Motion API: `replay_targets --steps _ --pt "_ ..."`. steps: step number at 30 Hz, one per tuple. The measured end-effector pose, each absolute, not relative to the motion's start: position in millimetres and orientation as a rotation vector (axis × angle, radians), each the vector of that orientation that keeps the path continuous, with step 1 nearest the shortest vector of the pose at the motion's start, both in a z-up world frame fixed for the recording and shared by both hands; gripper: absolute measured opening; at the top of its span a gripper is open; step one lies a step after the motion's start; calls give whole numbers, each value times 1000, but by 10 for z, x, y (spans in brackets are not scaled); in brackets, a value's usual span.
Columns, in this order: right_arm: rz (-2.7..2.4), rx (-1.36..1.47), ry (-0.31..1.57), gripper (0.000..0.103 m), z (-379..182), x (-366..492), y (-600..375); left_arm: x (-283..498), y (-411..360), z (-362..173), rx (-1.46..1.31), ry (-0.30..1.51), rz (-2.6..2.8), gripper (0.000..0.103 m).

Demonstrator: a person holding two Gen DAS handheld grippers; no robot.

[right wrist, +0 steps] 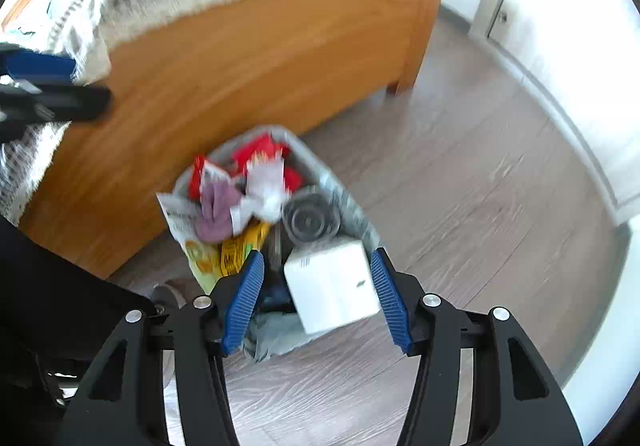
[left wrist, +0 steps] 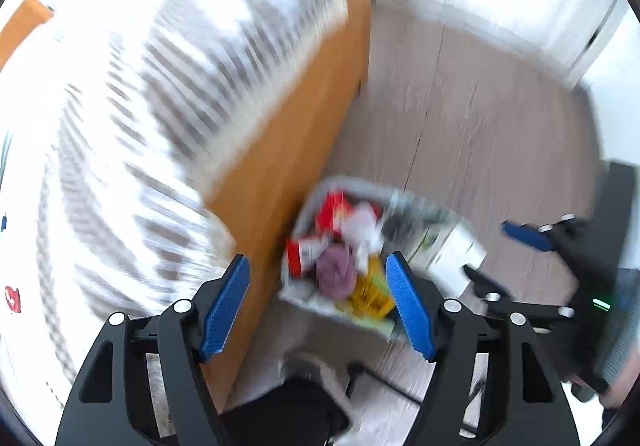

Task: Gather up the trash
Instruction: 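Move both open tools back over the bed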

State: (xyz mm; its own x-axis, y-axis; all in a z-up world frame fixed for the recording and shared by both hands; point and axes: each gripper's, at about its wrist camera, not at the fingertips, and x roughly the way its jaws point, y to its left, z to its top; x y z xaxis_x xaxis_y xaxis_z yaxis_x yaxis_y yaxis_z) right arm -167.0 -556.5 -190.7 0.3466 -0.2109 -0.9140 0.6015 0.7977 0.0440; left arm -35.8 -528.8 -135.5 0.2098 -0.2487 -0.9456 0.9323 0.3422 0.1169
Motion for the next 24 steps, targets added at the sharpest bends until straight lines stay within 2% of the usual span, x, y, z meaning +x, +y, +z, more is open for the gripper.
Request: replay_targets --steps 3,8,17,24 --pt "-571 346 1043 60 -1497 -1511 -5570 -94 -4923 -701 658 945 -1029 82" --pt "-544 203 932 66 -792 -1018 -5393 475 -4236 17 482 840 -948 86" --pt "-311 -7 733 66 218 375 -4456 1418 -3090 594 273 735 -763 86" --pt "-163 -144 674 66 506 1455 -3517 2121 -2230 793 217 688 -618 86"
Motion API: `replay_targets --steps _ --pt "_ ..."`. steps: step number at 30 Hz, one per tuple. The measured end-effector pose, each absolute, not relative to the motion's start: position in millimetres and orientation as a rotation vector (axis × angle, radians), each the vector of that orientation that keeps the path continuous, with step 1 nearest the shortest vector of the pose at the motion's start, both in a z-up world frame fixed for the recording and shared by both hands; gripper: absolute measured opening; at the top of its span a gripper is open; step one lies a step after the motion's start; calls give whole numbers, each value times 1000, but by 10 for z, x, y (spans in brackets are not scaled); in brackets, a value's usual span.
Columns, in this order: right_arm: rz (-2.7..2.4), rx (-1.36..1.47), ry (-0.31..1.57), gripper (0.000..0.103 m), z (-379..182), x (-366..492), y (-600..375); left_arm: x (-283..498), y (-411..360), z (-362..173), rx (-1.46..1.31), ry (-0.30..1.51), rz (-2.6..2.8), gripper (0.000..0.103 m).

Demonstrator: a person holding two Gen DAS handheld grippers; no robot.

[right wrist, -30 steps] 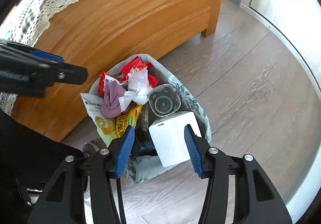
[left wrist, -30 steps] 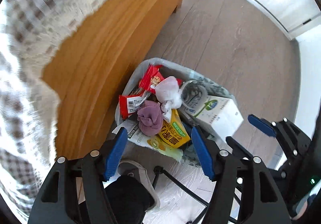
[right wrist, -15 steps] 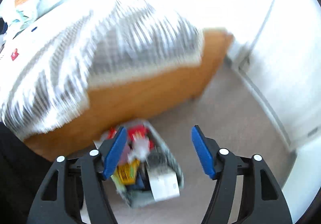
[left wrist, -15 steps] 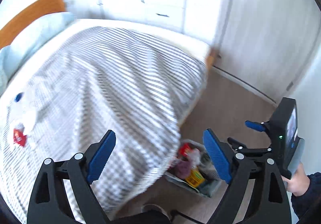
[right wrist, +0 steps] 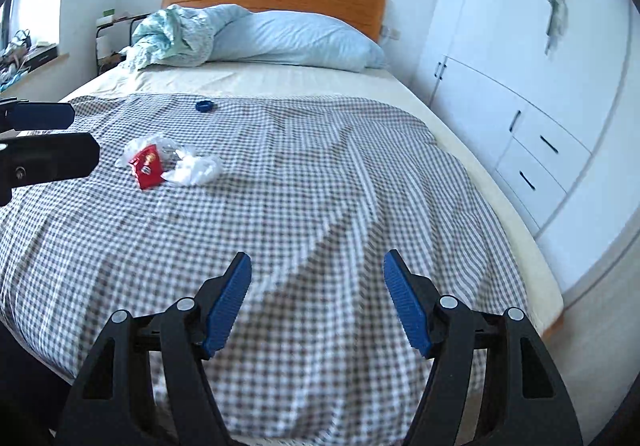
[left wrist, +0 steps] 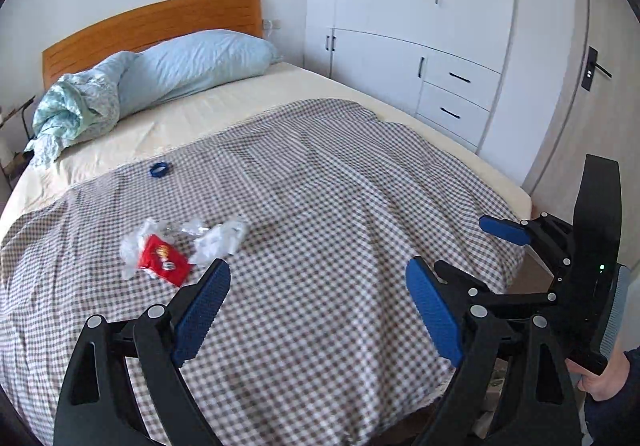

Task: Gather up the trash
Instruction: 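Move both open tools back over the bed, then grasp the large red cookie snack bag with the right tool and lift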

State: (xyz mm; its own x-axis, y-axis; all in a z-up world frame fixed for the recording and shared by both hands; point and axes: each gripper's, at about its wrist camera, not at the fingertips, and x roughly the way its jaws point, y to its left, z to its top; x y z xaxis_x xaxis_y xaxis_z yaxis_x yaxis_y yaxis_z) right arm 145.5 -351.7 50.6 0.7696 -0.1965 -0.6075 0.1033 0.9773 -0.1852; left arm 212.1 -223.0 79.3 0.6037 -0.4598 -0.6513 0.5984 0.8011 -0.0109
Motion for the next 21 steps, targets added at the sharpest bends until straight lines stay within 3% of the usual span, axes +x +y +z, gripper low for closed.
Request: replay_targets --steps 4,10,18,20,21 --pt "-90 -187 674 66 459 2034 -3036 2596 -1426 806 165 618 -387 92" --pt "24 -266 748 66 51 2860 -2229 3342 -121 453 -127 801 -202 92" --pt "32 -458 865 66 -615 3672 -1448 3691 674 29 -223 885 -30 92" --pt "16 -471 879 62 -763 3786 -1395 3733 716 -52 -238 903 -18 92" --pt "7 -468 889 55 -828 3834 -1397 3752 723 -85 -228 906 -19 92"
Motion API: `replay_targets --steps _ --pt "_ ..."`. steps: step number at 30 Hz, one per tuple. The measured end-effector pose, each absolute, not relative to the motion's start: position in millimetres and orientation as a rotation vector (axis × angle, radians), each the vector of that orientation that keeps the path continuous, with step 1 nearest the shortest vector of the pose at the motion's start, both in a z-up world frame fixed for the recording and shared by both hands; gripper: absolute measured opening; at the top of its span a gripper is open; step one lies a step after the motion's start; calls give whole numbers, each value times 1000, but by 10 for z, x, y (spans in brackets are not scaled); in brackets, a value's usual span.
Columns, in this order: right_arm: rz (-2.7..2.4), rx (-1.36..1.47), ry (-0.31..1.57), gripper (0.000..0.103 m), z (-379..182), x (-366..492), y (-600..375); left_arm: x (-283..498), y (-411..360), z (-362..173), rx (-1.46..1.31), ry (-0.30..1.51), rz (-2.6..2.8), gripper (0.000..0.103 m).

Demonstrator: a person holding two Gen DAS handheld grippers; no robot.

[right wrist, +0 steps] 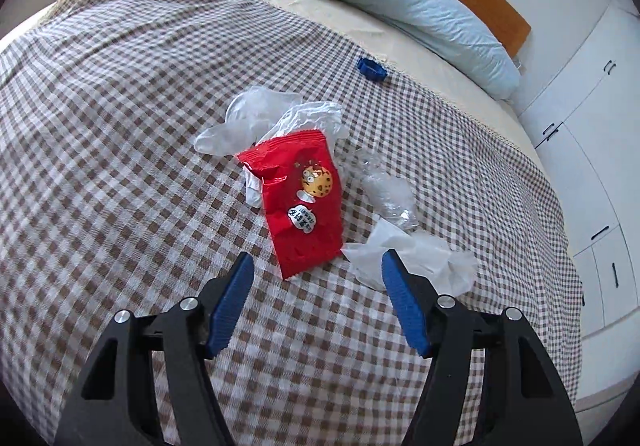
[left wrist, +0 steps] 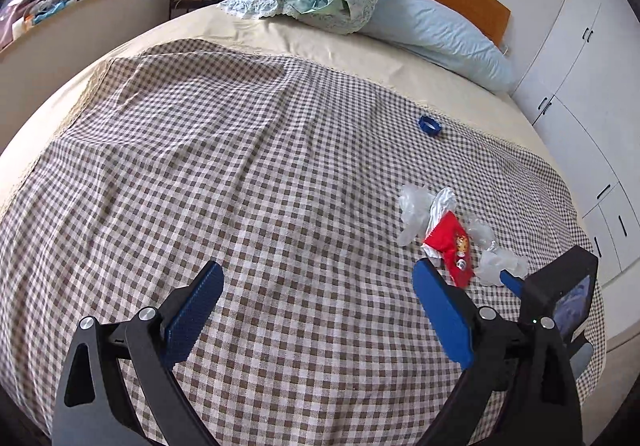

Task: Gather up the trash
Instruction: 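Grasp the large red cookie snack bag with the right tool and lift, then grasp the white plastic bag with the left tool while the right tool holds the red bag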

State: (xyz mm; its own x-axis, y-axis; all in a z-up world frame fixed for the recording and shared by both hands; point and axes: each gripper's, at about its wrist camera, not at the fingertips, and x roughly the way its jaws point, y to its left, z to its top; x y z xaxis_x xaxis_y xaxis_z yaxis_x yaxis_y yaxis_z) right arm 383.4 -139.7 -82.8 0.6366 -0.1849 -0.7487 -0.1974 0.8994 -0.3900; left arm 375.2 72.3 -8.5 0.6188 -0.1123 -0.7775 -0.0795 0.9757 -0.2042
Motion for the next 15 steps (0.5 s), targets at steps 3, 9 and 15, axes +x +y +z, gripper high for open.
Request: replay_targets --steps 3,9,15 --pt "7 -451 914 33 -999 3926 -1439 3797 693 -155 -182 919 -18 92" --pt "72 -225 768 3 -382 3619 -1700 3889 675 -294 -177 952 0 92" --pt "70 -3 672 3 80 3388 -2220 3942 463 -429 -146 984 -19 92"
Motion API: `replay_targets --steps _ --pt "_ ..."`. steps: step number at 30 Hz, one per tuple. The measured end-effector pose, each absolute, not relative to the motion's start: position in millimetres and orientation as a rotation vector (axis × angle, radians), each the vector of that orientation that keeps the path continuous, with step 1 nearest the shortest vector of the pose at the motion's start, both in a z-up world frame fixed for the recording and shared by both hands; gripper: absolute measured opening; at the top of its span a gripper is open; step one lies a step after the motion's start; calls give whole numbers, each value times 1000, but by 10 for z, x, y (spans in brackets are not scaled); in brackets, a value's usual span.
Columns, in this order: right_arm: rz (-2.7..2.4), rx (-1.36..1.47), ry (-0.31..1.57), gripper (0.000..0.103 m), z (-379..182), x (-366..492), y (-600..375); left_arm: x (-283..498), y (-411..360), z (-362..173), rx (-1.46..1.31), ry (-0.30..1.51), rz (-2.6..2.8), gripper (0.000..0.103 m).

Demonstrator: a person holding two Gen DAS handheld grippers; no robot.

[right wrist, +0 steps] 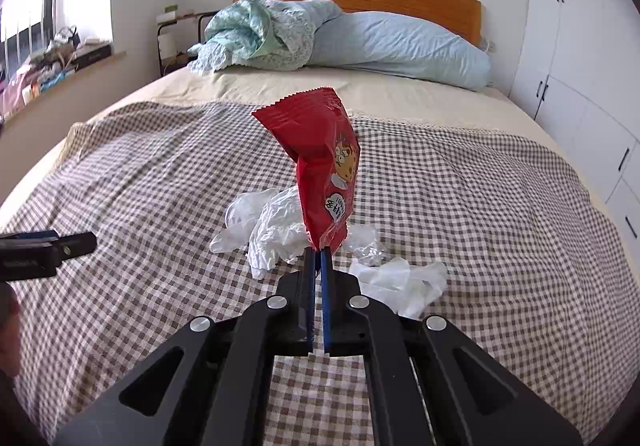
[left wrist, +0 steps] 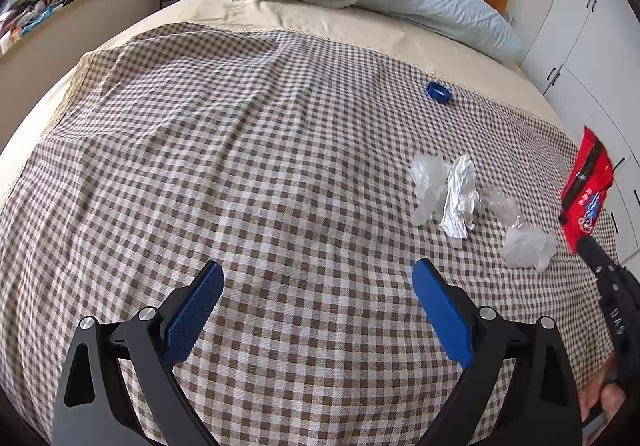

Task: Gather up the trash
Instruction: 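Grasp the white plastic bag with the left tool while the right tool holds the red bag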

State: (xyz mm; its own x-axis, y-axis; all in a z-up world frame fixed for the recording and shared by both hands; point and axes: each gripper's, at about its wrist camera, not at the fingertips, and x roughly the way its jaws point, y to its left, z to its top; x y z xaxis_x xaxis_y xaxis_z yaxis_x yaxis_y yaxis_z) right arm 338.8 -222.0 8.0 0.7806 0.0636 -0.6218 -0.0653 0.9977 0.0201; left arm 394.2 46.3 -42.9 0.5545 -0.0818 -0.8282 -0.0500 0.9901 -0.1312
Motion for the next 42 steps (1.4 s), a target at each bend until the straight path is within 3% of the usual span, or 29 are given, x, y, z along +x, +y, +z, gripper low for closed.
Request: replay_targets --steps 10,14,20,23,25,26,27,32,42 --pt "52 219 572 3 404 3111 -2896 3979 12 -633 -20 977 -83 91" --pt "74 257 594 3 336 3150 -2982 4135 -56 -596 -90 939 -147 77" --pt "117 335 549 3 450 3039 -3132 4889 -547 -879 -14 1037 -159 76" --pt "123 366 548 3 433 3046 -3218 5180 -664 -1001 -27 1090 -137 62" --pt "121 388 552 3 399 3072 -3277 5262 -715 -1029 -66 1104 -167 36" --pt "121 399 557 3 375 3088 -3299 5283 -756 -1038 -59 1113 -181 16" --pt "122 406 564 3 351 3108 -3313 5276 -787 -1035 -44 1113 -186 7" --pt "122 413 599 3 272 3147 -3305 5036 -691 -784 -91 1077 -231 4" --pt "158 327 639 3 244 3163 -2988 3954 -326 82 -14 841 -98 0"
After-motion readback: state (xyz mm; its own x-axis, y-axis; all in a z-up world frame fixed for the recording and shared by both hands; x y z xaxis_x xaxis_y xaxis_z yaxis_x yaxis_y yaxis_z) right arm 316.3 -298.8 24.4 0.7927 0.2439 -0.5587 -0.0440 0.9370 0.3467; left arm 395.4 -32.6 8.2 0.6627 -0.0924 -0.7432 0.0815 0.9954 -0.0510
